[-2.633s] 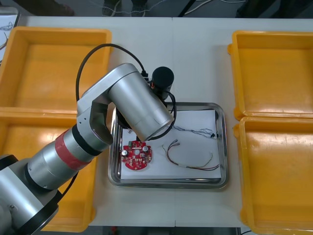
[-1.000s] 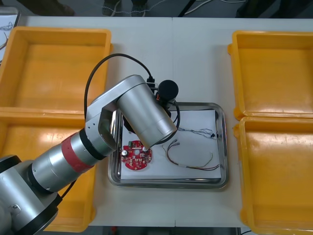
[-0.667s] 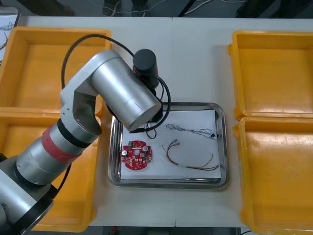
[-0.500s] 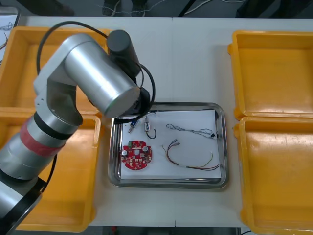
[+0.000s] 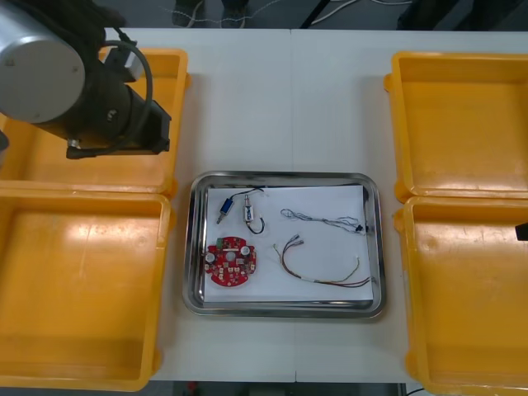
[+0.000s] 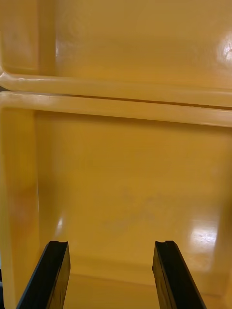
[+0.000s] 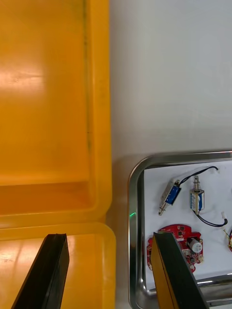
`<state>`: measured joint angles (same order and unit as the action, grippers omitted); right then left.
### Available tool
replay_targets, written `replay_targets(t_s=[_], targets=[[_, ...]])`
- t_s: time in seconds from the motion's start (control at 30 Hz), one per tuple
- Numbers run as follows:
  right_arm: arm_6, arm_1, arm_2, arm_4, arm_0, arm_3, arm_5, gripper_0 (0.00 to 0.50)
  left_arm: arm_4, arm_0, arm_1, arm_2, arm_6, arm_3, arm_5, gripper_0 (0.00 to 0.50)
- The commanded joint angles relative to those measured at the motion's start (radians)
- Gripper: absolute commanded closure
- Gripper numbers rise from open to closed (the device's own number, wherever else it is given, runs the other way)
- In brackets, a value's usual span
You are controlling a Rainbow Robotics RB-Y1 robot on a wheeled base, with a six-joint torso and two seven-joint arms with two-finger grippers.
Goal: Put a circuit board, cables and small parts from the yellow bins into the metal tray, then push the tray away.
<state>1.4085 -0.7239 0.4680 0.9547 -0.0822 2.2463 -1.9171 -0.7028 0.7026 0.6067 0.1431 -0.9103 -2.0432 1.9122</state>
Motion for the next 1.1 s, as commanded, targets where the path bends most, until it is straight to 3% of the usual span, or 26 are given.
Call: replay_targets(t_s=[0.03, 0.43, 0.73, 1.1], targets=[[-0.057, -0.085, -0.078, 0.013, -0.036, 0.073, -0.003, 0.0, -0.055, -0.009, 0.088, -0.114, -0.07, -0.035, 0.008, 0.0], [-0.051, -0.152, -0.305, 0.064, -0.185, 0.15, -0.003, 0.0, -0.08, -0.17, 0.163, -0.281, -0.263, -0.04, 0.008, 0.0], [-0.04, -0.152, -0.611, 0.085, -0.387, 0.162, -0.003, 0.0, -0.037, -0.264, 0.209, -0.335, -0.334, -0.037, 0.008, 0.0], [0.0, -0.121, -0.934, 0.056, -0.594, 0.16, -0.003, 0.0, -0.044, -0.344, 0.223, -0.384, -0.351, -0.048, 0.008, 0.0]])
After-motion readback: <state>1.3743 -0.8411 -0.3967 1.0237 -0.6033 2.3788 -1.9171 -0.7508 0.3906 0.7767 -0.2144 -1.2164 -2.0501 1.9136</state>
